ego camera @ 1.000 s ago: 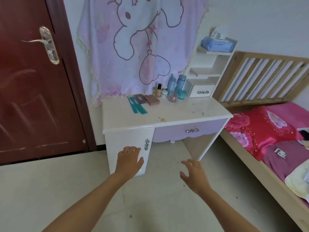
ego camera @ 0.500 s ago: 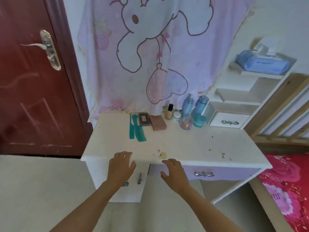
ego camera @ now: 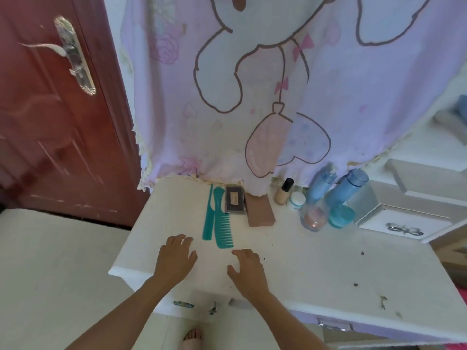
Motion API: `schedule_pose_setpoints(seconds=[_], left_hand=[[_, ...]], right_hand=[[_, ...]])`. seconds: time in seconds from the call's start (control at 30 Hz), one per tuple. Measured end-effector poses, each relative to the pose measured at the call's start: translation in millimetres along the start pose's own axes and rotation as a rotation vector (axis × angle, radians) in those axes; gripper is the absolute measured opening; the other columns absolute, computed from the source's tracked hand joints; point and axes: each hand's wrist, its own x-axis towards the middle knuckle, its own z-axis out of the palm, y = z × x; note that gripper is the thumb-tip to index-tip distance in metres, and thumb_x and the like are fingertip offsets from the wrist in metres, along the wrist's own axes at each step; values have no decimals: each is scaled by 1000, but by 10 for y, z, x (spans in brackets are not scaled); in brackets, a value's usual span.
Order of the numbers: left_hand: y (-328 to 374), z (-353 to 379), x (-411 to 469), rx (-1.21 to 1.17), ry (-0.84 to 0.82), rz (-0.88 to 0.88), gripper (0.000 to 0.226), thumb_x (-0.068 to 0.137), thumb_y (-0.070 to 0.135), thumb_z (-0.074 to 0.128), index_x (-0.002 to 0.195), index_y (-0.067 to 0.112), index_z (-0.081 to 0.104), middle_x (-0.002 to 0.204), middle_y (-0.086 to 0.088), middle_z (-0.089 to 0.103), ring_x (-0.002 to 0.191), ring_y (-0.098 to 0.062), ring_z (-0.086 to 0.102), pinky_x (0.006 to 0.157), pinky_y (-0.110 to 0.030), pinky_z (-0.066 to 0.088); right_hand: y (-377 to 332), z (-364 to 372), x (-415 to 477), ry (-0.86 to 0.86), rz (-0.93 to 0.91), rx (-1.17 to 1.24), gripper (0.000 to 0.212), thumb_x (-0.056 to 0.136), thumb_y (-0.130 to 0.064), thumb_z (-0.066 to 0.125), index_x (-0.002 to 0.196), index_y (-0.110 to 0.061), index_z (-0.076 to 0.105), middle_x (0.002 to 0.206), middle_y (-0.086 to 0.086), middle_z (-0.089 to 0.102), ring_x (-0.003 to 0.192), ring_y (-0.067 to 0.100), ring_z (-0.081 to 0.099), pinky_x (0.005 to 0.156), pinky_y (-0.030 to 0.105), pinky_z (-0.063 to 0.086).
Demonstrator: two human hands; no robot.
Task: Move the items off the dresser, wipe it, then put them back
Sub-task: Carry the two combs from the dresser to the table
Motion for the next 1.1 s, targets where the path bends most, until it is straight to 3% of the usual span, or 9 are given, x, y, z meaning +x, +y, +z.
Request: schedule_pose_setpoints(seconds=[0.1, 0.17, 0.23, 0.33, 0.53, 0.67, 0.87, 0.97, 1.1], left_hand=[[-31, 69, 213, 57, -20, 3, 46, 85, 32, 59, 126, 11, 53, 140, -14, 44, 129, -31, 41, 100, -43, 40], [-125, 165, 366, 129, -35, 39, 49, 56, 31, 83, 98, 10, 69, 112, -18, 65, 101, -35, 64, 74, -45, 54], [-201, 236, 445, 136, -60, 22, 39, 57, 36, 75, 88, 13, 70, 98, -15, 69, 86, -32, 68, 62, -41, 56], [-246, 311, 435, 136, -91, 67, 46, 70, 39, 37, 93, 14, 69, 101, -14, 69, 87, -29, 68, 65, -40, 56], [-200, 311, 420, 44, -42, 10, 48, 74, 37, 35, 101, 13, 67, 110, -14, 67, 103, -27, 59, 75, -40, 55], [-197, 319, 349, -12, 7, 4, 44, 77, 37, 35, 113, 17, 49, 117, -12, 64, 112, -21, 42, 92, -36, 43], [-180, 313, 345, -3, 73, -64, 42, 77, 35, 37, 113, 17, 46, 116, -14, 64, 113, -23, 41, 94, -33, 28], [-139, 351, 380, 20, 16, -82, 42, 73, 37, 37, 106, 17, 53, 111, -11, 67, 109, -25, 53, 91, -35, 42], [18, 256, 489, 17, 6, -143, 36, 73, 40, 53, 88, 12, 69, 94, -10, 70, 85, -30, 69, 66, -41, 56]], right_hand=[[-79, -16, 312, -2, 15, -11, 44, 93, -33, 45, 134, -20, 39, 139, -2, 40, 126, 15, 35, 103, 24, 32], [-139, 11, 487, -7, 35, -14, 43, 92, -34, 46, 133, -20, 40, 136, -1, 43, 123, 15, 38, 101, 25, 35], [-189, 49, 613, -14, 42, -22, 43, 92, -34, 47, 131, -19, 40, 134, 1, 44, 121, 17, 39, 98, 26, 37], [-204, 122, 724, -48, 47, -50, 44, 91, -35, 46, 130, -18, 39, 133, 2, 42, 120, 19, 39, 97, 29, 37], [-226, 133, 953, -44, 31, -220, 46, 87, -42, 50, 125, -16, 42, 124, 5, 47, 114, 24, 43, 90, 34, 40], [-289, 177, 986, 44, 1, -355, 45, 57, -39, 81, 90, -13, 64, 84, 10, 63, 73, 26, 59, 54, 33, 47], [-243, 145, 1023, 1, 30, -241, 46, 84, -27, 56, 126, -15, 42, 119, 10, 47, 109, 27, 44, 85, 34, 41], [-194, 62, 1059, -98, 78, -93, 55, 83, -22, 53, 133, -18, 30, 123, 8, 38, 113, 24, 40, 88, 31, 42], [-106, -97, 1019, -54, 53, 93, 58, 80, -15, 58, 132, -19, 33, 122, 6, 35, 109, 20, 46, 81, 26, 48]])
